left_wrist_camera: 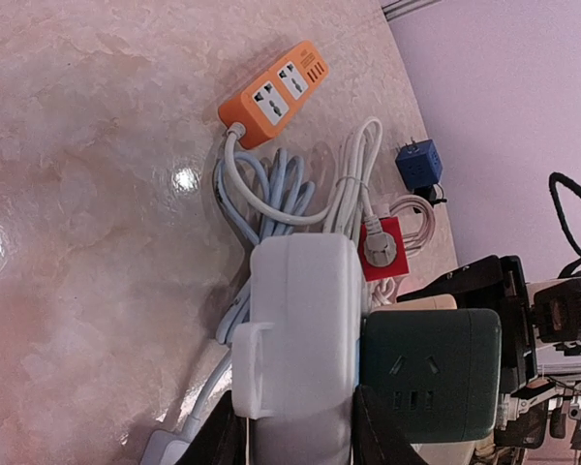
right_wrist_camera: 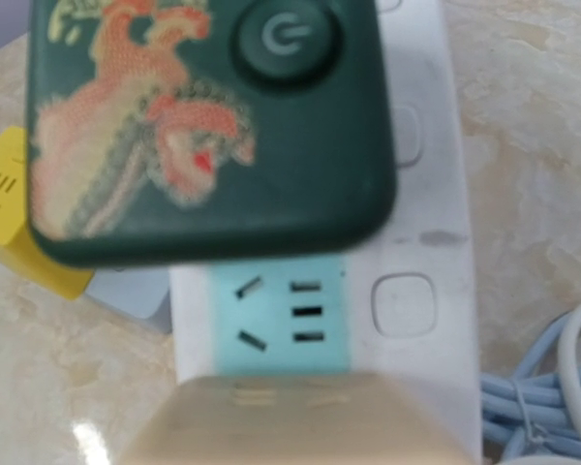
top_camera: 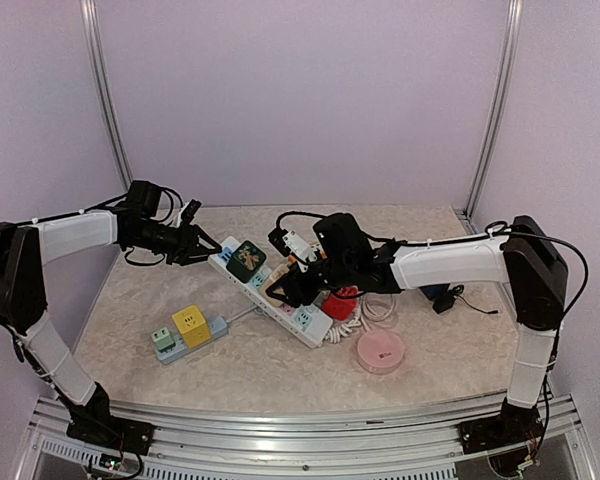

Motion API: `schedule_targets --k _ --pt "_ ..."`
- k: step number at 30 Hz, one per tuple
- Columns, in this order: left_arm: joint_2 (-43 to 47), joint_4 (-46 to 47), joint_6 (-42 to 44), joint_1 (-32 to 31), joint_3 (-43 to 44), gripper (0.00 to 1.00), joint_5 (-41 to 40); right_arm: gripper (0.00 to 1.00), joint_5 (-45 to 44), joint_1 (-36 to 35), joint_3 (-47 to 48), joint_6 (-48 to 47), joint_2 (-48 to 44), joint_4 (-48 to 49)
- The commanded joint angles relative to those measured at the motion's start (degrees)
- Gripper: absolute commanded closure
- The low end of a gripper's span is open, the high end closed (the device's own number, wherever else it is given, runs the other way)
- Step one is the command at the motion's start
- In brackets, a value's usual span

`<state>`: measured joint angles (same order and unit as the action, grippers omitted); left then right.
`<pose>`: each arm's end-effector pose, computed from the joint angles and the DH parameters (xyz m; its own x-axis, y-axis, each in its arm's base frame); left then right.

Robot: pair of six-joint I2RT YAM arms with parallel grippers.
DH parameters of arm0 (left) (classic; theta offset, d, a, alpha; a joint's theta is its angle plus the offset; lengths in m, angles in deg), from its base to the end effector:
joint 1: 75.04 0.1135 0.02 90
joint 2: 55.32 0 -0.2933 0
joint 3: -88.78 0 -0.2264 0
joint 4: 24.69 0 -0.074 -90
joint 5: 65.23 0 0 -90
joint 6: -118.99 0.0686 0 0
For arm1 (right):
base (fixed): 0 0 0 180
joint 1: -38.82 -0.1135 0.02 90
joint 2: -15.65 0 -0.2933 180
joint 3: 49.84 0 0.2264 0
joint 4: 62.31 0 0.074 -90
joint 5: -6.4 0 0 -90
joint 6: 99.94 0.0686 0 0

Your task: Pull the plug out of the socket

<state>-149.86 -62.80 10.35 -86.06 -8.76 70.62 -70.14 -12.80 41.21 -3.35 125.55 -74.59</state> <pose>0.3268 -0.1138 0.2649 -0.9011 -0.0513 -0.4305 0.3124 0.6116 -0.7269 0.2697 0.3662 0.2434 -0.4206 -0.3512 -0.8365 -0.8434 0.4912 0.2178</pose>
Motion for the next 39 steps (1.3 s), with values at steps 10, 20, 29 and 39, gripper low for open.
schedule_targets --k 10,20,29,39 --pt "0.85 -0.21 4.13 0.04 -0.29 0.92 -3.79 1.00 -12.71 -2.07 1.73 -0.39 -3.44 -1.76" --pt "0.59 -0.34 4.13 0.13 -0.08 0.92 -3.83 1.00 -27.79 -7.86 6.18 -5.93 -1.44 -7.04" --pt "0.81 -0.33 4.04 0.13 -0.05 0.92 -3.42 1.00 -24.08 -7.71 5.79 -4.81 -2.87 -6.37" --pt "1.20 -0.21 4.09 -0.20 -0.21 0.92 -3.41 1.00 -9.25 -2.60 2.45 2.91 -4.53 -0.58"
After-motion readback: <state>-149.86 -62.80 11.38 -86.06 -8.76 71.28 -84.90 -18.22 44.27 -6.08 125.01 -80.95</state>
